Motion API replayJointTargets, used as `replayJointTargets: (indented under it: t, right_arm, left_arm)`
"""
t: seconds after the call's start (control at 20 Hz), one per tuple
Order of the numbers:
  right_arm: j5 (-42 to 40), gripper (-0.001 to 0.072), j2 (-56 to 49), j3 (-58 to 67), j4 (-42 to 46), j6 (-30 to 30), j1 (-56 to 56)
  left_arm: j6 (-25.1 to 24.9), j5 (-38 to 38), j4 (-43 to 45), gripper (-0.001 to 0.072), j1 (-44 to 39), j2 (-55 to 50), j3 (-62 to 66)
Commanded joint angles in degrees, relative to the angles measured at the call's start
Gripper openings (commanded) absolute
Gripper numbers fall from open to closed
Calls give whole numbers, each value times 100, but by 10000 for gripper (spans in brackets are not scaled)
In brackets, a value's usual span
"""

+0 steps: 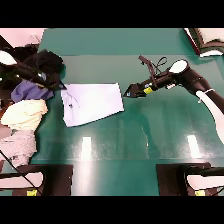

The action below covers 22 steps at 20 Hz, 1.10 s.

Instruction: Fold the shirts.

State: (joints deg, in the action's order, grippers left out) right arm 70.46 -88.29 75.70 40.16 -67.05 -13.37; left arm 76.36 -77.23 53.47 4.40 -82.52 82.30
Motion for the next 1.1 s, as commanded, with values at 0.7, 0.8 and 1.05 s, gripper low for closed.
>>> replayJointTargets:
  t: [0.7, 0.8, 1.05]
  right_arm:
    - [225, 577, 4, -9, -2, -258, 352]
    - [118, 577, 4, -111, -17, -367, 498]
    - [-1207, 579, -2, -1161, -765, -271, 315]
  left_arm:
    - [905, 1436, 931, 608, 2, -1150, 658]
    - [638, 802, 929, 608, 136, -1110, 767]
    - [295, 483, 824, 93, 144, -946, 789]
